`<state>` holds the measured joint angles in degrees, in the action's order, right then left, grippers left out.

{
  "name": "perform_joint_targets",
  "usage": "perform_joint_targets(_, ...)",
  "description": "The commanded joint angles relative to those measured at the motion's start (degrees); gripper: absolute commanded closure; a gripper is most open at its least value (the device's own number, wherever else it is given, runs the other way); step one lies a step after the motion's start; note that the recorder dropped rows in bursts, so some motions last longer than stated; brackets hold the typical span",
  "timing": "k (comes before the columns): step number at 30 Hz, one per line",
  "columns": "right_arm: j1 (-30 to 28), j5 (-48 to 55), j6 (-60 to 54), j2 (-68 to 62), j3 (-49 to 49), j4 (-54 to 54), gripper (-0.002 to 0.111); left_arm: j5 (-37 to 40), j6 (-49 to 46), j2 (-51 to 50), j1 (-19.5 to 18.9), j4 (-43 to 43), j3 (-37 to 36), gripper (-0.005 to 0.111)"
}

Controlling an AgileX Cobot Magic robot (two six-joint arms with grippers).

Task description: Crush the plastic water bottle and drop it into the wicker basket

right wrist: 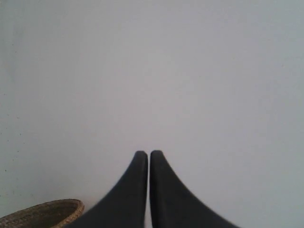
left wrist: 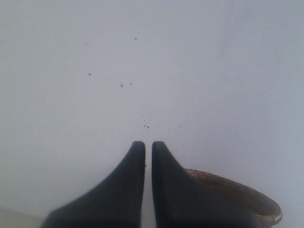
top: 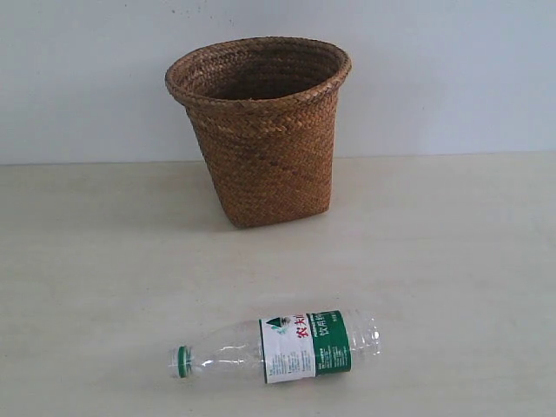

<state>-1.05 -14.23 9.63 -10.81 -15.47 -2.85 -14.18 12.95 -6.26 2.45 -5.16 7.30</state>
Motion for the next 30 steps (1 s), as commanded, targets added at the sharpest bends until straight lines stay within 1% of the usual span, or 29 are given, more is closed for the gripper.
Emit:
perform_joint_targets(1,-0.1,2.8,-1.9,-9.3,-7.2,0.6,0.108,-0.7,0.6,-8.0,-0.2,0.4,6.2,0.102)
perform_joint_targets(6,-0.1,5.1,-2.8,-19.6,-14.6,1.1,0.108,1.4,0.3,-20.3,-0.2,0.7,13.8,0.102)
perform_joint_targets(10,-0.1,8.2,-2.9,-26.9,-20.4,4.0,0.108,3.4,0.3,-29.1,-0.2,3.3,19.1,0.102)
perform_joint_targets(17,-0.1,15.0,-6.8,-36.5,-28.0,5.0,0.108,12.1,-0.6,-41.9,0.1,8.5,28.5,0.102)
perform_joint_targets(22,0.0,23.9,-14.6,-42.6,-32.3,5.0,0.108,19.9,-2.2,-48.9,0.1,12.7,33.7,0.102)
perform_joint_targets(26,2.8,29.8,-18.9,-46.7,-34.9,4.9,0.108,27.2,-9.8,-53.0,0.1,11.9,36.4,0.102)
perform_joint_targets(29,5.7,35.6,-23.1,-50.8,-37.6,4.9,0.108,33.4,-19.1,-55.7,0.7,6.9,38.8,0.102)
perform_joint_targets(30,6.8,38.3,-25.1,-52.3,-38.6,4.8,0.108,36.3,-24.6,-57.0,1.6,3.8,39.8,0.102)
